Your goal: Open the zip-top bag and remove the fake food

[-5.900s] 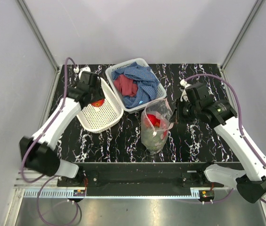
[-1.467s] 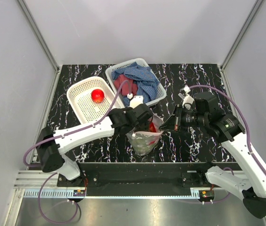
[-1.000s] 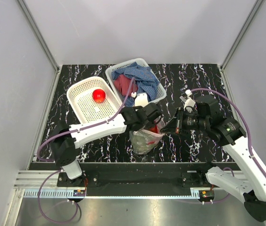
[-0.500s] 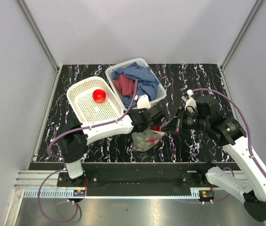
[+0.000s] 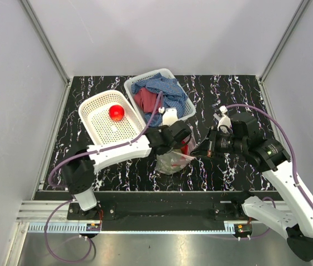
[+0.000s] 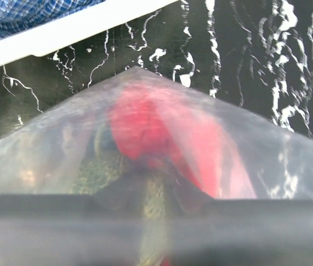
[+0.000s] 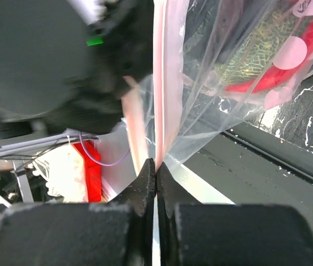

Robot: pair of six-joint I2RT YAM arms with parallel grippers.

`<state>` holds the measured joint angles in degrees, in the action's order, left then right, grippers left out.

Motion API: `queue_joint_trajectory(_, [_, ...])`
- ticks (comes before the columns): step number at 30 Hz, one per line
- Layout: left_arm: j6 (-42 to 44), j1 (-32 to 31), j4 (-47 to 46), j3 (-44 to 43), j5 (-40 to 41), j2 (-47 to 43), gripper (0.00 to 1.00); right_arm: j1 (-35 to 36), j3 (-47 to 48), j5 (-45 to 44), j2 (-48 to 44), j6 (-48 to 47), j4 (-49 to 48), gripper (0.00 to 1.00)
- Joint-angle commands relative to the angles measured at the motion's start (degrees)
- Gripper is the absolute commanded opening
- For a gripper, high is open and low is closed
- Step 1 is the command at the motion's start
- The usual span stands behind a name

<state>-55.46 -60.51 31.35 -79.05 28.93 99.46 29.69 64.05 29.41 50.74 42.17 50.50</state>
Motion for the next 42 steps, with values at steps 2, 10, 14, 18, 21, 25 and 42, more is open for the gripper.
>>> queue_joint_trajectory(2, [5.98, -2.50, 1.16, 1.00, -3.78, -8.66, 0.19, 0.28, 2.31, -0.31, 0.49, -4.20, 1.09, 0.00])
queue_joint_trajectory(10, [2.38, -6.02, 7.23, 3.63, -2.14, -14.73, 0.19, 0.28, 3.36, -0.41, 3.05, -6.23, 0.57, 0.00])
queue_joint_trajectory(14, [1.15, -4.80, 7.32, 0.84, -0.10, -11.32, 0.36, 0.19, 3.19, 2.58, 2.70, -4.12, -0.84, 0.00])
queue_joint_trajectory(18, [-0.35, -2.42, 7.84, -2.60, 0.42, -6.83, 0.41, 0.19, 3.10, 3.46, 1.73, -2.45, -0.84, 0.00])
queue_joint_trajectory(21, [-2.89, -0.75, 9.16, -3.40, 2.18, -4.19, 0.43, 0.28, 4.15, 4.25, 2.25, -2.01, -0.84, 0.00])
queue_joint_trajectory(25, [-5.88, 1.71, 9.16, -3.75, 2.01, -1.82, 0.51, 0.28, 6.17, 5.31, 3.49, -0.78, -1.28, 0.00])
queue_joint_trajectory(42, [-11.95, 6.63, -10.86, 6.80, -0.02, -0.50, 0.84, 0.36, 1.87, 9.00, 3.40, 1.77, -2.51, 0.00])
